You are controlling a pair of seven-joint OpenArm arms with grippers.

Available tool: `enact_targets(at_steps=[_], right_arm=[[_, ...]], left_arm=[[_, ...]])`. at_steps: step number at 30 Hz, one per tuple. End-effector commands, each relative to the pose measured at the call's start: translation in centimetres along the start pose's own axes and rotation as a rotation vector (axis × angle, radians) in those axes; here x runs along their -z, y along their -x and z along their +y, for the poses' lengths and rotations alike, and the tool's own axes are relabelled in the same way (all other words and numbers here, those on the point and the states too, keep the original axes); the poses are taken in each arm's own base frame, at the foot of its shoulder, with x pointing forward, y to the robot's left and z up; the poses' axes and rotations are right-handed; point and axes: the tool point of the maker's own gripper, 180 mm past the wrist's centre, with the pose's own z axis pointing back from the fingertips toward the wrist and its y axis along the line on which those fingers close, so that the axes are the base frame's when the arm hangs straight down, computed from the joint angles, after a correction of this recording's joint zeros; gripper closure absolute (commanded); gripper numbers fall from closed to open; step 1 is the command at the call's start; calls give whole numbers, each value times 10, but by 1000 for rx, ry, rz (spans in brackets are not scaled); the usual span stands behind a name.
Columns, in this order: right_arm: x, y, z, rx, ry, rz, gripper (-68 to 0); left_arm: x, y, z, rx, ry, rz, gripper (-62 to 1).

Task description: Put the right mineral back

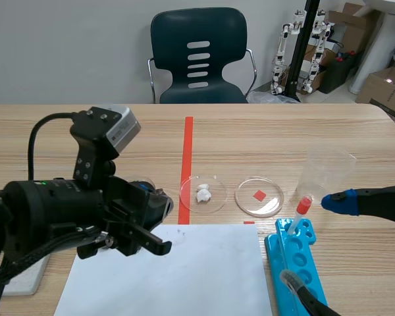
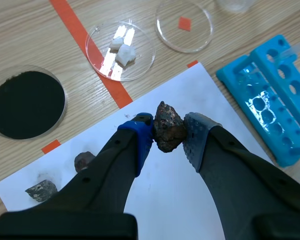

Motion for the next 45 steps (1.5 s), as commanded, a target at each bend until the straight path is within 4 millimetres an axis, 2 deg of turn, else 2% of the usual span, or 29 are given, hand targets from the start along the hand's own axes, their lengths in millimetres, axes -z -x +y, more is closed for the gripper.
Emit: enact_targets(at_steps=[1,6,13,20,28,34,45], right_arm=[[0,-5,-1,7,4,-19,-529],[0,-5,-1,7,4,-19,-529],[0,-5,-1,7,4,-19,-529],[0,-5,-1,7,4,-19,-529],[0,-5,-1,7,4,-19,-529],[0,-5,-1,7,4,-19,-529],[0,-5,-1,7,4,-19,-529]], left_arm=[[5,-9,-6,-18,11,-31,-100],[27,-4,-14,-50,1,3,-100],[54,9,-42,-54,57,74,-100],[77,26,-48,-61,27,229,-100],[101,25,-49,-97,-16,323,-100],[119,33,-47,-100,-49,401,-100],[134,42,-27,-97,-169,490,-100]])
